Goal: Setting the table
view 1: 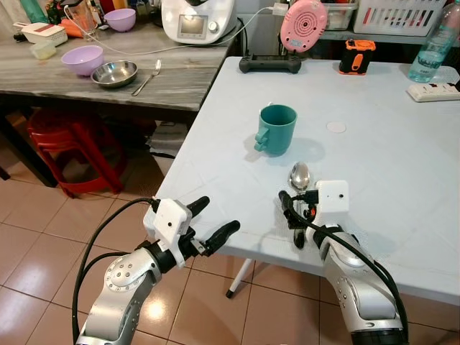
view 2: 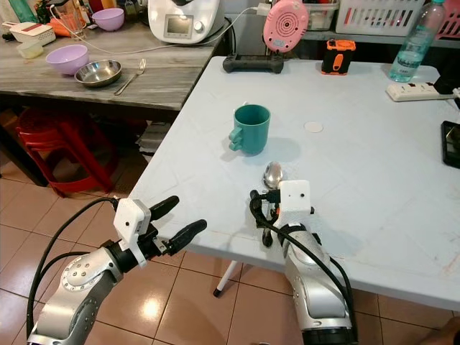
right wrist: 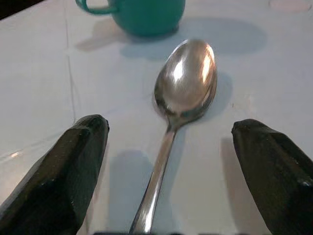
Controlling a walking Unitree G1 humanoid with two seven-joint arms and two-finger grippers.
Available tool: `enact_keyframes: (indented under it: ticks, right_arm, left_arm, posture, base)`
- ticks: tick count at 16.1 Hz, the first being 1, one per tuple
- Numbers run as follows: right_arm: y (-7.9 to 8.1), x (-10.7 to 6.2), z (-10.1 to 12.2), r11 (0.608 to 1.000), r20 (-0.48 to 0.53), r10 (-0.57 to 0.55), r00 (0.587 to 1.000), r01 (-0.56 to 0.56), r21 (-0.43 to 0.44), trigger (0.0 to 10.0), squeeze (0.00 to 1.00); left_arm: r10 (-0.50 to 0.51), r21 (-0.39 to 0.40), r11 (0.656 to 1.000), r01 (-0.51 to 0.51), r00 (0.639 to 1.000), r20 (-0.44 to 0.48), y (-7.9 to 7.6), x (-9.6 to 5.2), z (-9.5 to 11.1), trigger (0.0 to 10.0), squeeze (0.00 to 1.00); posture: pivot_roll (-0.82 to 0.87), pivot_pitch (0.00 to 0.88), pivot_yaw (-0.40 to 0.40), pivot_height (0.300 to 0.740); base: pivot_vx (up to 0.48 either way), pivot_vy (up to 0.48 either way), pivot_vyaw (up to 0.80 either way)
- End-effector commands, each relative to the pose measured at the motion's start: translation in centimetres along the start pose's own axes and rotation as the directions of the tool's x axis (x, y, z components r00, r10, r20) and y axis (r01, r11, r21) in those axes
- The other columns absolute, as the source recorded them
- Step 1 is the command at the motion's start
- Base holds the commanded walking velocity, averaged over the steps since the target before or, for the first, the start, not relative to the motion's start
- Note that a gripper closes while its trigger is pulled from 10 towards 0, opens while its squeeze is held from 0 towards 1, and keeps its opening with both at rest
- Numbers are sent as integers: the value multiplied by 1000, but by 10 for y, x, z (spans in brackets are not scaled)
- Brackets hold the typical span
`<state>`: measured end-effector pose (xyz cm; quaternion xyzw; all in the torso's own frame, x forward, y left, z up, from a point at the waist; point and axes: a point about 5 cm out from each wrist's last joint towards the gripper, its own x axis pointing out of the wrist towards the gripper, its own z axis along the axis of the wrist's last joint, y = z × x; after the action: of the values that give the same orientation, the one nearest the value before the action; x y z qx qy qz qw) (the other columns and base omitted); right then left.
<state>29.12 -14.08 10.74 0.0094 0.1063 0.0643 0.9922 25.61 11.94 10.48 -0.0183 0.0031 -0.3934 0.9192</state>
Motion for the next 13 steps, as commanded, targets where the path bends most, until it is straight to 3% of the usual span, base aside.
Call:
enact_keyframes:
  ticks: [1,2,13]
  right_arm:
    - [4,2,-4,999,-33,30,999,-30,15,1529,0]
    - [5,3,-5,999,-41,36,998,-35,16,0,0]
    - [-11,-1,-23,1000,-168,-4,986,8,22,0,0]
  left_arm:
    - [-14,4,1000,14,1000,0,-1,-1,1,10000,0]
    - [-24,1,1000,24,1000,0,-2,-1,1,10000,0]
    - [-121,-33,992,122,992,22,-10,-1,3,10000,0]
  posture:
    - [-85,89,50,740]
    - [-85,89,50,740]
    - [-98,101,61,740]
  base:
    - [0,0,0]
    - [0,0,0]
    - [0,0,0]
